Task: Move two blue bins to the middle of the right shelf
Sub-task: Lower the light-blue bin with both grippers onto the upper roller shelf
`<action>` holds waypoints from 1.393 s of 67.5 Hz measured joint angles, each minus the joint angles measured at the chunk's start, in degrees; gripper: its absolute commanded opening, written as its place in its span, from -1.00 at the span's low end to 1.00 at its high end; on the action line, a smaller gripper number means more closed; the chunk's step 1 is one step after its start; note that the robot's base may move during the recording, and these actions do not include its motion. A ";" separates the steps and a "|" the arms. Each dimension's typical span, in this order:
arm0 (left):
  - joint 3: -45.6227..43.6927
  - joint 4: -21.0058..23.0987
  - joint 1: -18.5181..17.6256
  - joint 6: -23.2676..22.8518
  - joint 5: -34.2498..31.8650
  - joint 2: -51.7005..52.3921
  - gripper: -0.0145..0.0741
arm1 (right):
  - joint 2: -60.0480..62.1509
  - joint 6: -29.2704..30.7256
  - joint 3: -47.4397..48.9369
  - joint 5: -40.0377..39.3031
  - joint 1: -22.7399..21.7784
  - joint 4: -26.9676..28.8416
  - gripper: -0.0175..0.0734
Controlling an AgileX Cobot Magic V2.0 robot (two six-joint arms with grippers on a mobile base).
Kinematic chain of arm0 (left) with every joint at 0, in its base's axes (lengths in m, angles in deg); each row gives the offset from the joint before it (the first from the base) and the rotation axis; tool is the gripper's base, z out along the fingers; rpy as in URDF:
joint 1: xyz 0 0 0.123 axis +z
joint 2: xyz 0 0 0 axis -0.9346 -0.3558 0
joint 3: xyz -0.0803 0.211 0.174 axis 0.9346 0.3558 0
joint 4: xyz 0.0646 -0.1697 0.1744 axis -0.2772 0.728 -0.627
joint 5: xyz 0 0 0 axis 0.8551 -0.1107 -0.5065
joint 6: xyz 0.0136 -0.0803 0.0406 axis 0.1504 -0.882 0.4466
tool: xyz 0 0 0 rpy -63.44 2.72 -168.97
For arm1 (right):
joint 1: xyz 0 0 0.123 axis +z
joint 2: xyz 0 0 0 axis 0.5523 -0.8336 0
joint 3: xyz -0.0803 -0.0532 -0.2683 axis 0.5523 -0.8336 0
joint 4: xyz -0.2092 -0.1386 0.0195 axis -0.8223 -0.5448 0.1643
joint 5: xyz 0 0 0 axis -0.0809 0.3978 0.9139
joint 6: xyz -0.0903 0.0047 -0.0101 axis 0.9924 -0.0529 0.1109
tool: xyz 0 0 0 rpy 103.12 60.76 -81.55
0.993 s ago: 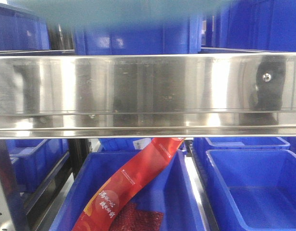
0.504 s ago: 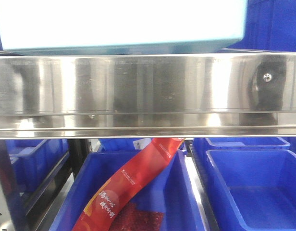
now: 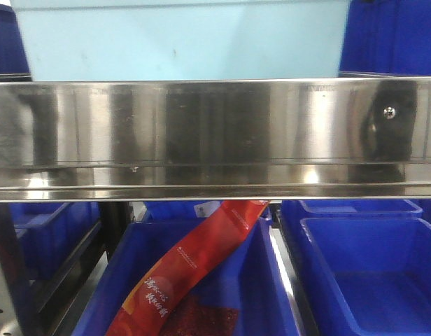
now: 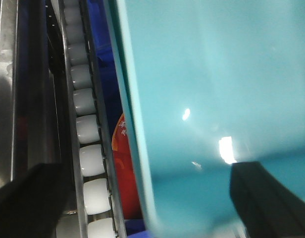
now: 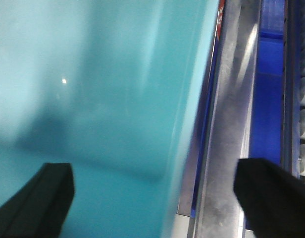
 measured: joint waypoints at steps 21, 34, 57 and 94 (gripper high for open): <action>-3.44 0.10 0.00 0.04 0.84 4.25 0.65 | 3.67 0.00 2.88 -0.52 0.00 -0.83 0.52; -3.97 0.10 0.00 0.04 1.24 10.79 -0.02 | 9.98 0.00 3.61 -1.02 0.00 -4.25 -0.51; 5.11 -1.79 0.95 0.14 0.27 20.97 -0.92 | 19.67 0.09 -4.53 -3.11 0.00 -9.20 -0.97; 41.07 -2.14 5.25 0.03 -16.41 49.46 -0.92 | 42.43 0.09 -46.79 -25.91 0.00 -10.06 -0.97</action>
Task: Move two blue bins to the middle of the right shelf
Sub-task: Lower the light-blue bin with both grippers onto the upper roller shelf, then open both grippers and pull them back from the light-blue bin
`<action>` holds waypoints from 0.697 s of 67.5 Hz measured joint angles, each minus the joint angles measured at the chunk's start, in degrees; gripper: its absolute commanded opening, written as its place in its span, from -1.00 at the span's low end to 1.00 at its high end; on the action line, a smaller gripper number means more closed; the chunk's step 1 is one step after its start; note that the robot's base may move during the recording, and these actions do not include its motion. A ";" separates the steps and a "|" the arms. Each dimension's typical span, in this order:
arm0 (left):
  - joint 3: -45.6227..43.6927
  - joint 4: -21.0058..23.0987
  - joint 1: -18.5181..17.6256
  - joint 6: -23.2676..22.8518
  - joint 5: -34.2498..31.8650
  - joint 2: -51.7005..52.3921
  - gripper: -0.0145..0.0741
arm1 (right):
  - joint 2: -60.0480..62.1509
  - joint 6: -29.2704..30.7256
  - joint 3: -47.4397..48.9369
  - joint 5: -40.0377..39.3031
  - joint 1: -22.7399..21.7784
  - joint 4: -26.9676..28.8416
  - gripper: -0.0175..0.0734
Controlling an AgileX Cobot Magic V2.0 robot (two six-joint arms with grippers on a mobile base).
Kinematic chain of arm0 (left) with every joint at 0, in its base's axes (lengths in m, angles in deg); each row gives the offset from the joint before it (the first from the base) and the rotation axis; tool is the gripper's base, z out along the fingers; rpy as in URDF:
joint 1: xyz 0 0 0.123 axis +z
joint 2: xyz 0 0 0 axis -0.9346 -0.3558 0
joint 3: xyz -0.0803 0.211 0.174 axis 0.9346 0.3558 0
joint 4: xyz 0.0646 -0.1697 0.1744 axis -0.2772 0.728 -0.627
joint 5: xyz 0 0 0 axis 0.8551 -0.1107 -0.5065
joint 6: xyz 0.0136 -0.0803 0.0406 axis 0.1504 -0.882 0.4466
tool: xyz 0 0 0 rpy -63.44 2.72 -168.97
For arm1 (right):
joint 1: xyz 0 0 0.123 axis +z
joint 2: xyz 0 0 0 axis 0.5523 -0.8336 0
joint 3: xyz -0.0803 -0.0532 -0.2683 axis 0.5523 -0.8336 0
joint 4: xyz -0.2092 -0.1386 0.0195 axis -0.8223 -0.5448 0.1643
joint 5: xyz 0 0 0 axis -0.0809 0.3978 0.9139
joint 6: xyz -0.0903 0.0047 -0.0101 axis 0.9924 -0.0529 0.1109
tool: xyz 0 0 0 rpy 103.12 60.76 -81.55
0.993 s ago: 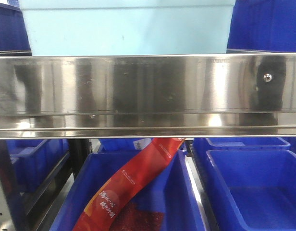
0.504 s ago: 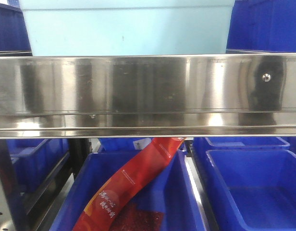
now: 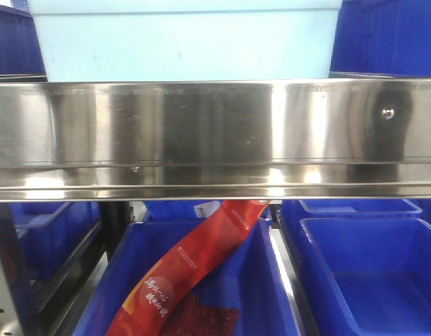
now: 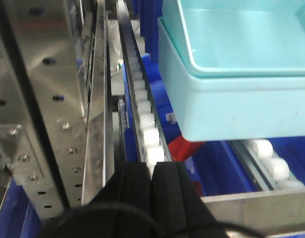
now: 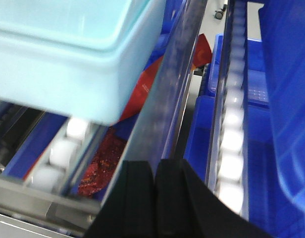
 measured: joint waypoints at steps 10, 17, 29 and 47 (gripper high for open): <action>7.84 -0.02 0.00 0.00 -2.72 11.08 -0.92 | 8.62 0.00 -10.87 -7.29 0.00 0.00 -0.97; 12.00 -0.13 0.00 0.00 -3.58 18.97 -0.92 | 15.49 0.00 -16.95 -11.19 0.00 -0.10 -0.97; 16.59 -0.24 0.00 0.00 -3.88 30.76 -0.92 | 28.81 0.00 -24.12 -14.01 0.00 -0.21 -0.97; 17.09 -0.24 0.00 0.00 -3.88 34.04 -0.92 | 41.53 0.00 -25.77 -14.47 0.00 -0.21 -0.97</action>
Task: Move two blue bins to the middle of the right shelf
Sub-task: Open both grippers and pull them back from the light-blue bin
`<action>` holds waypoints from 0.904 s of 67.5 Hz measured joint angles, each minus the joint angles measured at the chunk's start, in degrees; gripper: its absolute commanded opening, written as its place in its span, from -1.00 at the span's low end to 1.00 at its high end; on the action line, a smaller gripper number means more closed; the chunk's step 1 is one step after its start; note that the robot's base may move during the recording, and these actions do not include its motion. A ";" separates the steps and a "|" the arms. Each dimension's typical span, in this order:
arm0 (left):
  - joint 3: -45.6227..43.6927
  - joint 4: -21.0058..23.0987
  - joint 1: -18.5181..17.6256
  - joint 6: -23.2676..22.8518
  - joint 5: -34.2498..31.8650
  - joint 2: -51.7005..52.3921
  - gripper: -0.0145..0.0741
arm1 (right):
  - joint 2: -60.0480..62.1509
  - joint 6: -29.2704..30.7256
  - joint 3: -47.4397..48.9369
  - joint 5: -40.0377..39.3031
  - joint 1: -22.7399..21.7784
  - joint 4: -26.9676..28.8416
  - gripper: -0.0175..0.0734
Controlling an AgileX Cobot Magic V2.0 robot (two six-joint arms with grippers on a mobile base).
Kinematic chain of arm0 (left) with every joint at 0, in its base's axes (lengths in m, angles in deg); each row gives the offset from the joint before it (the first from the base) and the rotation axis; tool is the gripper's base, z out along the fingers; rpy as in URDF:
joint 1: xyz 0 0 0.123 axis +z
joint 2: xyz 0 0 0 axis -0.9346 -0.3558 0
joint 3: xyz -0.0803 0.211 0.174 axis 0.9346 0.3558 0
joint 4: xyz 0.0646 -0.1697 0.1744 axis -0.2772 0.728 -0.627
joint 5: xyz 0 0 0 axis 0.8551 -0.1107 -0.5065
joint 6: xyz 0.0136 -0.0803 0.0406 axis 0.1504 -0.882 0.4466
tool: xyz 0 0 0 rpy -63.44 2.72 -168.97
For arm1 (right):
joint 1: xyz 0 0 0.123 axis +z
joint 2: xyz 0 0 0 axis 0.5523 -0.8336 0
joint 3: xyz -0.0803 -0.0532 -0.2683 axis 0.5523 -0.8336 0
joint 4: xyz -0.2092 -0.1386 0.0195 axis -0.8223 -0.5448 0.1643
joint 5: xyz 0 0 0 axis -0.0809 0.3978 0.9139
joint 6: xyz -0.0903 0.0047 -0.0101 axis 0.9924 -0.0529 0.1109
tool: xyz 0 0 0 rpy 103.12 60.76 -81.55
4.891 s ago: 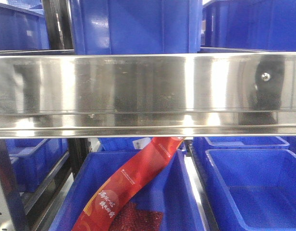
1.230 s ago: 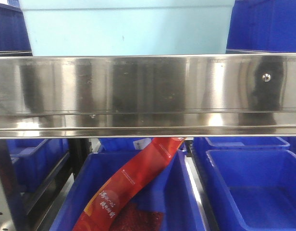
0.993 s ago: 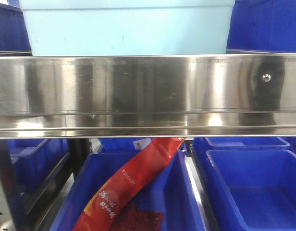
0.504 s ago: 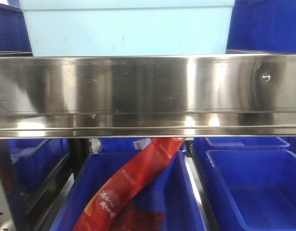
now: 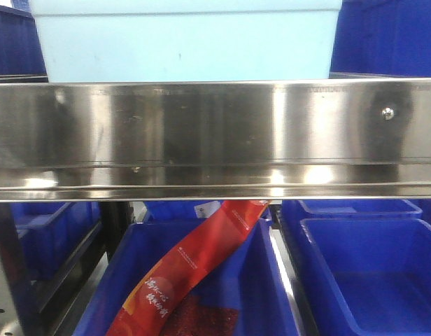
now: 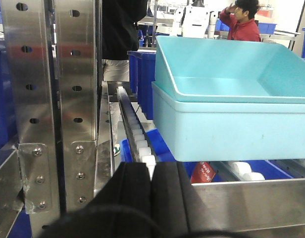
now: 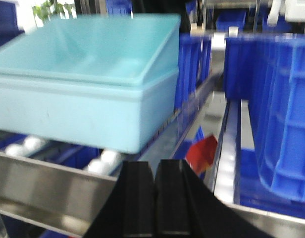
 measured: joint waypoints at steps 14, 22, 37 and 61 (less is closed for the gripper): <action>0.00 0.00 0.00 0.00 0.00 0.00 -0.92 | 0.74 0.00 0.00 -0.39 0.00 0.00 -0.97; 0.00 0.00 0.00 0.00 0.00 0.00 -0.92 | 0.74 0.00 0.00 -0.39 0.00 0.00 -0.97; 0.00 0.00 0.00 0.00 0.00 0.00 -0.92 | 0.74 0.00 0.00 -0.39 0.00 0.00 -0.97; 0.98 -3.40 1.12 0.00 -0.91 0.00 -0.92 | 0.74 0.00 -0.04 -0.39 0.00 0.00 -0.97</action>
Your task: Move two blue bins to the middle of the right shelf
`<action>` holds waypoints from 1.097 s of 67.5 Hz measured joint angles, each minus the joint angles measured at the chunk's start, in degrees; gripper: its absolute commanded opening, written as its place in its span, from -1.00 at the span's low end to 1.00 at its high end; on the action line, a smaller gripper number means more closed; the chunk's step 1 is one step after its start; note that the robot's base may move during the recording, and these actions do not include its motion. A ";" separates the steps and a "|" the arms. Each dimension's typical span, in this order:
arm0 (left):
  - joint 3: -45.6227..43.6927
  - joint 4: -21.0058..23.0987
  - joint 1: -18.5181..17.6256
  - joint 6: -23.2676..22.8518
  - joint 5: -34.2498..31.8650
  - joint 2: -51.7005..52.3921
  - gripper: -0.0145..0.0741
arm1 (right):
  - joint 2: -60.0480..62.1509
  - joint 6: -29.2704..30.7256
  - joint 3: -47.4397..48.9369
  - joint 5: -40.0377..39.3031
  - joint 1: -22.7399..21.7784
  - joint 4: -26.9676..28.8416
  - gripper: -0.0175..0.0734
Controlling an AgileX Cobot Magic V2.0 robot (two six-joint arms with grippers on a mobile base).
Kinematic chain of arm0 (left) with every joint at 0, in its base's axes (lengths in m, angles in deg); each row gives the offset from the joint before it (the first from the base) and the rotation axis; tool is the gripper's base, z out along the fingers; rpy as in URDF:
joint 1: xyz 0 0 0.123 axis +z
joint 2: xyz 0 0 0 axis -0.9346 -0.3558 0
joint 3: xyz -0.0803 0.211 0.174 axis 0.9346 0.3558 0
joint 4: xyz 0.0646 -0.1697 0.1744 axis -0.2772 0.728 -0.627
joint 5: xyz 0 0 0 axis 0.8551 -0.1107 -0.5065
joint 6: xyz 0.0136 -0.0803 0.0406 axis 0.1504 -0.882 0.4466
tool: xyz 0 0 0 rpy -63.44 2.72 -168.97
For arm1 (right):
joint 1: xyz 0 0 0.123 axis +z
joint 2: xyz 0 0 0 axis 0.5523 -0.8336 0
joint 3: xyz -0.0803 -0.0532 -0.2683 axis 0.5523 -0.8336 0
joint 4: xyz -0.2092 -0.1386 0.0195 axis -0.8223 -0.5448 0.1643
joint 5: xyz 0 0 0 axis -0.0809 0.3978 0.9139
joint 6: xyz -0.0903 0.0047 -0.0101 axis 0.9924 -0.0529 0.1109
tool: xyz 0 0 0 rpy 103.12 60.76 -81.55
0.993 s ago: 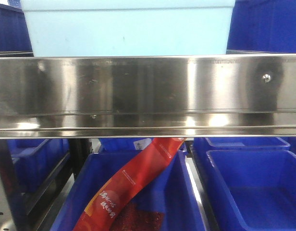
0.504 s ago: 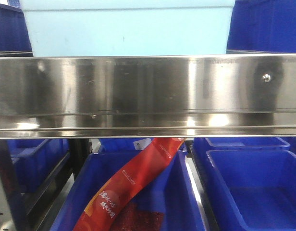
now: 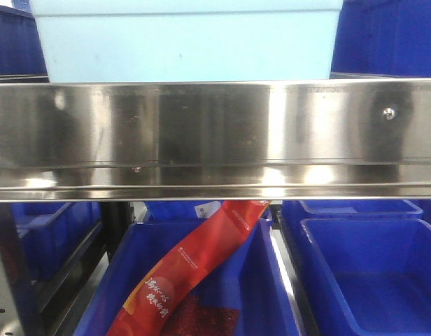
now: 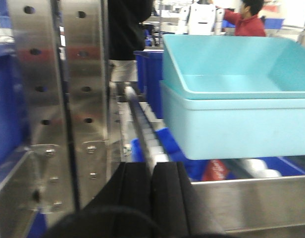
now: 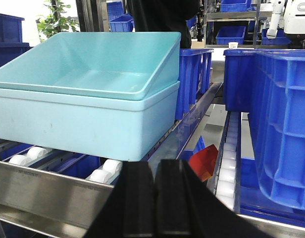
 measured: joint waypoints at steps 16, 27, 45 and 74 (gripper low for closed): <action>11.09 -0.68 5.08 0.00 -12.40 0.00 -0.92 | 0.00 0.00 0.00 0.00 0.00 0.00 -0.97; 20.29 -0.43 5.33 0.00 -19.64 0.00 -0.92 | 0.00 0.00 0.00 0.00 0.00 0.00 -0.97; 23.34 1.19 5.33 -0.12 -23.46 0.00 -0.92 | 0.00 0.00 0.00 0.00 0.00 0.00 -0.97; 23.45 1.19 5.33 -0.12 -23.91 0.00 -0.92 | 0.00 0.00 0.00 0.00 0.00 0.00 -0.97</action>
